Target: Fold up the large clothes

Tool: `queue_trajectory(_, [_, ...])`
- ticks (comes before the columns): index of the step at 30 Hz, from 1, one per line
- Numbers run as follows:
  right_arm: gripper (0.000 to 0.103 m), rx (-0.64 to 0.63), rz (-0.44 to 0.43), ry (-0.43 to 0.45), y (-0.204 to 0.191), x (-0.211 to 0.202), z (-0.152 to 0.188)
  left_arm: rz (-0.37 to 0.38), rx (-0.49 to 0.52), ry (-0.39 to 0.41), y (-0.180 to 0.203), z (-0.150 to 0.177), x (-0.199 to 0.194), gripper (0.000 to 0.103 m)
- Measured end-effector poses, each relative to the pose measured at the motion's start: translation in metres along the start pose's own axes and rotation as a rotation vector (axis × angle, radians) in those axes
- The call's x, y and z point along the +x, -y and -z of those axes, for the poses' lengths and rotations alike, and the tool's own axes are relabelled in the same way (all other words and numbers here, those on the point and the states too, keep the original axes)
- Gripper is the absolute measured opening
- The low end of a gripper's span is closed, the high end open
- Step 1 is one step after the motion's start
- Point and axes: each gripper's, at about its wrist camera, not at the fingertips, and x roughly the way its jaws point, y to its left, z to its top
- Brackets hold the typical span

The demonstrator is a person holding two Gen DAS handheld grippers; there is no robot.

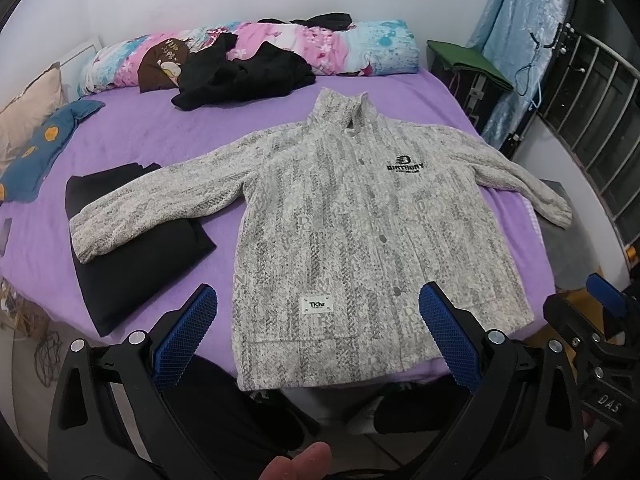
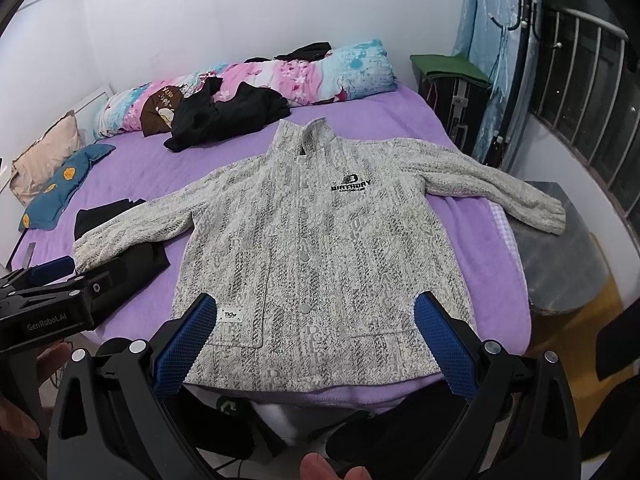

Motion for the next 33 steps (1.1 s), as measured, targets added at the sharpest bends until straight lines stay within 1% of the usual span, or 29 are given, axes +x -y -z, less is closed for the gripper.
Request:
queue_trajectory(6, [0.097, -0.006, -0.008, 0.007, -0.0028, -0.0005, 0.0021, -0.003, 0.002, 0.007, -0.0001, -0.0017, -0.0009, 0.097])
queue_trajectory(9, [0.097, -0.021, 0.002, 0.014, -0.0059, -0.0020, 0.0024, -0.002, 0.004, 0.005, 0.0003, -0.0009, -0.0015, 0.097])
queue_trajectory(33, [0.097, -0.002, 0.006, 0.000, -0.0007, 0.0042, -0.0009, -0.014, 0.009, 0.002, 0.0014, -0.0030, 0.0037, 0.097])
